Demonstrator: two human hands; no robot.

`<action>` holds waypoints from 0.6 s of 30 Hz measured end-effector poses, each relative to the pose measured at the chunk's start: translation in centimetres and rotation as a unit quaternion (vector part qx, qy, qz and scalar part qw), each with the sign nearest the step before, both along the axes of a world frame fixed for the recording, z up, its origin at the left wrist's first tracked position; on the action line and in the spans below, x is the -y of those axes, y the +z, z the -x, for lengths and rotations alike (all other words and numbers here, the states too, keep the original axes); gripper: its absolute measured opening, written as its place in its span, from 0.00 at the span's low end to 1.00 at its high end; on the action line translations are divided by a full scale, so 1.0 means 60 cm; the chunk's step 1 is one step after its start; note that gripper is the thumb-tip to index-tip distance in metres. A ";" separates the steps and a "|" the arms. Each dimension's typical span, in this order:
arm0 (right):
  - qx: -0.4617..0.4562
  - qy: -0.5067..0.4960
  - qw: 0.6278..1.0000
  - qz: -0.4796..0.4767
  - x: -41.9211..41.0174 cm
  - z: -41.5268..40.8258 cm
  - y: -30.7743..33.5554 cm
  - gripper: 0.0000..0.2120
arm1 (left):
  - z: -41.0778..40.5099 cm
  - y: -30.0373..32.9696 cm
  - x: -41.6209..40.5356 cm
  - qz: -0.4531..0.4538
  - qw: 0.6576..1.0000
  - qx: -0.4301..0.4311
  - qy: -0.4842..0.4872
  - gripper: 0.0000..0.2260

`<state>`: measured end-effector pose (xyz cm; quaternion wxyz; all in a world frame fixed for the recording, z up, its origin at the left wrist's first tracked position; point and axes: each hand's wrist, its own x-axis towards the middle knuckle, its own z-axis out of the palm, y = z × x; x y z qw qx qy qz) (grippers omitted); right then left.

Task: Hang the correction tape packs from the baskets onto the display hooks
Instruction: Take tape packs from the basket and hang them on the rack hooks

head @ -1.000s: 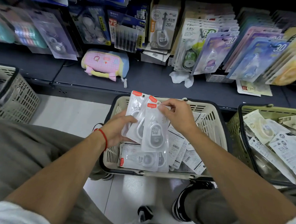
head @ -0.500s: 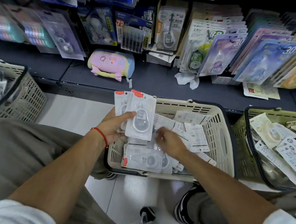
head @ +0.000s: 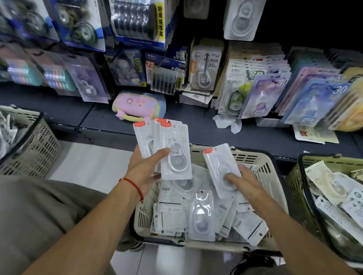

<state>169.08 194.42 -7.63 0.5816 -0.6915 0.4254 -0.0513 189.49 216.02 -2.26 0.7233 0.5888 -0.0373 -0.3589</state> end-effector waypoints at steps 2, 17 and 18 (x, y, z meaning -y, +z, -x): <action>0.113 -0.072 0.989 -0.069 0.020 -0.016 0.049 0.14 | 0.008 0.016 0.019 0.004 1.000 0.002 0.001 0.25; 0.369 -0.099 0.924 0.017 0.029 -0.153 0.361 0.13 | 0.002 0.274 0.208 0.201 0.958 0.151 -0.140 0.26; 0.376 -0.101 0.921 0.022 0.034 -0.157 0.374 0.14 | -0.007 0.286 0.217 0.205 0.956 0.143 -0.154 0.26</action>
